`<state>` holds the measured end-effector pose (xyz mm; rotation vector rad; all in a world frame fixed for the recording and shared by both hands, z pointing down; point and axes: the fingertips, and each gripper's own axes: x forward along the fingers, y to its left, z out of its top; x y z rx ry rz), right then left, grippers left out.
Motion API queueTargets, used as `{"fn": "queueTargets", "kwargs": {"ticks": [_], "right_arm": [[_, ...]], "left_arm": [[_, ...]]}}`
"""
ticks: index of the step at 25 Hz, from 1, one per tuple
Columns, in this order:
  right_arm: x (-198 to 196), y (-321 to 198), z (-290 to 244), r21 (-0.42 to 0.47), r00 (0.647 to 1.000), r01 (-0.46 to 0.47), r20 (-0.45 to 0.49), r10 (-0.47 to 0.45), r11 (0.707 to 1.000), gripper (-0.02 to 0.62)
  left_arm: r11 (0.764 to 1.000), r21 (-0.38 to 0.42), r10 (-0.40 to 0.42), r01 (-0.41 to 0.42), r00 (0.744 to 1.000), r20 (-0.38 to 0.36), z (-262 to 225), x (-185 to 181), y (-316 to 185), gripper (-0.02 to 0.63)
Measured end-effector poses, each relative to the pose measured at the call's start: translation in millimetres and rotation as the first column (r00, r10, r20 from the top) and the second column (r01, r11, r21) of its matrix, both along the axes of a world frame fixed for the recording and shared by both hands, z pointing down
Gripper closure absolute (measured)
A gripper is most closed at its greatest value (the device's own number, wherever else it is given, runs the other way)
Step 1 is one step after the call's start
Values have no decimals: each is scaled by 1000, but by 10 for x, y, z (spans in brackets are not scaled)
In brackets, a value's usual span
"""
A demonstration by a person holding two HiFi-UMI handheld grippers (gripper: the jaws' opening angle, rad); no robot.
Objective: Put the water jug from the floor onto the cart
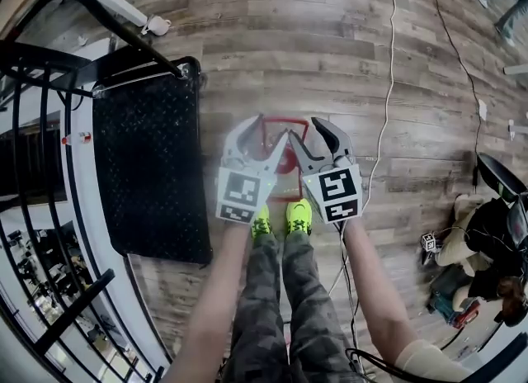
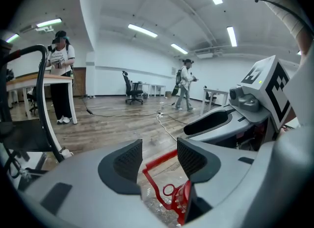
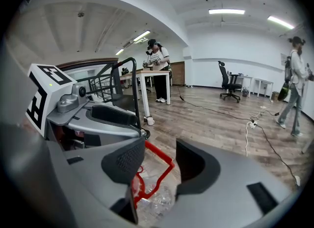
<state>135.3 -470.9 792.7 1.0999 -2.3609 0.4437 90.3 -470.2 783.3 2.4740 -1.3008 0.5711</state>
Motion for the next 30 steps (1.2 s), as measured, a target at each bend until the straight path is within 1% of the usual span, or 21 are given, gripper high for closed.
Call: {"fn": "queueTargets", "kwargs": {"ticks": [3, 7, 13, 18, 20, 24, 27, 30], "right_arm": [[-1, -27, 134, -13, 1000, -6, -7, 6, 1000, 411], [2, -18, 303, -35, 1000, -1, -31, 0, 999, 410], [-23, -71, 492, -72, 999, -2, -35, -1, 997, 410], [-73, -119, 590, -82, 999, 5, -42, -8, 997, 410], [-83, -143, 617, -87, 999, 2, -51, -7, 996, 410], [-29, -158, 747, -107, 995, -10, -103, -1, 994, 410], [-9, -153, 849, -138, 996, -34, -90, 22, 990, 410], [-2, -194, 901, -134, 995, -50, -89, 38, 990, 411]], "left_arm": [[1000, -12, 4, -4, 1000, 18, 137, -23, -40, 391], [998, -56, 29, -27, 999, 39, 332, -31, -60, 368], [994, -103, 29, -24, 998, 47, 564, -65, -131, 368], [985, -164, 59, -45, 995, 76, 793, -79, -97, 367], [985, -168, 50, -38, 996, 73, 823, -89, -107, 367], [984, -172, 59, -45, 995, 77, 879, -79, -155, 367], [983, -180, 58, -44, 996, 72, 935, -67, -196, 367], [984, -172, 53, -42, 997, 64, 973, -50, -247, 368]]}}
